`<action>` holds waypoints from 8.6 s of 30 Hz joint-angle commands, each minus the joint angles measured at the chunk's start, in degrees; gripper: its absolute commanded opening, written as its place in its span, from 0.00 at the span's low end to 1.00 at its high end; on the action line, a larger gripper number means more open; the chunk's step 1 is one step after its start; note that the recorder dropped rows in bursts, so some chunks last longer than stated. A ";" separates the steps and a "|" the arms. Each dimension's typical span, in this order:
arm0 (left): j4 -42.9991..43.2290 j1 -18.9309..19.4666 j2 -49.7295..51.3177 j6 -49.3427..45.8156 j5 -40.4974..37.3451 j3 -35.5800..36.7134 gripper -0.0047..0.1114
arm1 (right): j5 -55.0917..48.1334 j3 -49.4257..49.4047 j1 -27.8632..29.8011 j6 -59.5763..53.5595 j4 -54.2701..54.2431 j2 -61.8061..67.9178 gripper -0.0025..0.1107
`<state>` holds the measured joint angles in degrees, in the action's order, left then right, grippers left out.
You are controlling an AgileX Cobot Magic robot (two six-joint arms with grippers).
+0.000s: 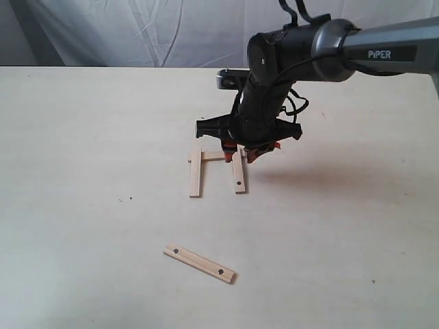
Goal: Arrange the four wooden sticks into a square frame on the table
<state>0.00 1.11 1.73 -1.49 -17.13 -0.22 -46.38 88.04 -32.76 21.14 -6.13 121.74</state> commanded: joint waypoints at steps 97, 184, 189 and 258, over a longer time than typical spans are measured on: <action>0.00 0.03 -0.35 0.03 0.67 0.22 0.04 | 9.11 -5.95 -8.95 -71.90 6.13 -1.97 0.02; 0.00 0.03 -0.35 0.03 0.67 0.22 0.04 | 5.48 -46.00 30.94 -25.24 2.06 -72.66 0.01; 0.00 0.03 -0.35 0.03 0.67 0.22 0.04 | 11.18 -55.71 30.94 -25.24 2.06 -91.38 0.01; 0.00 0.03 -0.35 0.03 0.67 0.22 0.04 | 30.94 -88.04 30.94 -25.24 1.40 -121.74 0.01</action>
<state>0.00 1.11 1.73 -1.49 -17.01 -0.22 -16.09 0.08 -1.97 -4.10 -4.68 0.45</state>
